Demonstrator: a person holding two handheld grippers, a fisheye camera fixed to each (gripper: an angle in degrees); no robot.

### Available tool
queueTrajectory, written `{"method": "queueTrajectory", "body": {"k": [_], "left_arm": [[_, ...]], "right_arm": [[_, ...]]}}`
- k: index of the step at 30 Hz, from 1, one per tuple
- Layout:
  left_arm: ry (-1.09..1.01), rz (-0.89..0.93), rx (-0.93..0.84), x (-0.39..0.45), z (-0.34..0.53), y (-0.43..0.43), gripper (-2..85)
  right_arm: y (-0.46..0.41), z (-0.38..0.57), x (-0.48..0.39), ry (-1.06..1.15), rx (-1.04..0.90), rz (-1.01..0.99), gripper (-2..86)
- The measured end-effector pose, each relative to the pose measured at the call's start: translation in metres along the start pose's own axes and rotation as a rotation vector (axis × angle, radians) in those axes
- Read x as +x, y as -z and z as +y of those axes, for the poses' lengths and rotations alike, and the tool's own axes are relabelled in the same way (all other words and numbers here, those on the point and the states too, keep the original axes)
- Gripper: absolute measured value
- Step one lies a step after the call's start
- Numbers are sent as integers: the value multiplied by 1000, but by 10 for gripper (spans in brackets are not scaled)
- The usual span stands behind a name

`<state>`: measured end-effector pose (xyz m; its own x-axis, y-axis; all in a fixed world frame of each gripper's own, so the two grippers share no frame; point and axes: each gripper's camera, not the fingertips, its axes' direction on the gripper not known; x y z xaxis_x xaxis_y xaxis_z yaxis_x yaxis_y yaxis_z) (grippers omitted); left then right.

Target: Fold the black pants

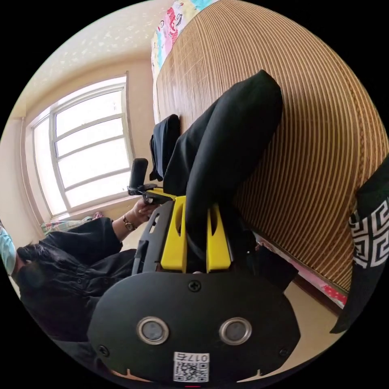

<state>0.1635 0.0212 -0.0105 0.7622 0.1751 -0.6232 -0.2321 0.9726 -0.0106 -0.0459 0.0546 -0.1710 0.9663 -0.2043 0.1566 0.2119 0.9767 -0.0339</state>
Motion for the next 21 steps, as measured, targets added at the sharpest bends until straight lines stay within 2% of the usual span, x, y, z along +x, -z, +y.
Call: {"method": "queueTrajectory", "body": {"k": [6,10,13,14,17,19,21], "left_arm": [[-125,127,104,99,16,-21,60],[-195,231,64,157,1,-60,61],[-243,225,-72,188,-32,-119,66],[-255,166,-143,195,-46,-147,72],[-189,-32,-357,190,-64,-205,85],[-193,-32,-366,186,-57,-211,85],[-180,-98,-308,172,-38,-195,85]], "right_arm": [[100,41,-41,194,16,-70,69],[170,70,-60,228,13,-36,71],[210,81,-62,208,-59,208,75],[218,82,-52,156,-76,356,78],[229,85,-5,-189,-52,714,70],[219,91,4,-282,-7,834,59],[187,94,-6,-225,97,859,43]]}}
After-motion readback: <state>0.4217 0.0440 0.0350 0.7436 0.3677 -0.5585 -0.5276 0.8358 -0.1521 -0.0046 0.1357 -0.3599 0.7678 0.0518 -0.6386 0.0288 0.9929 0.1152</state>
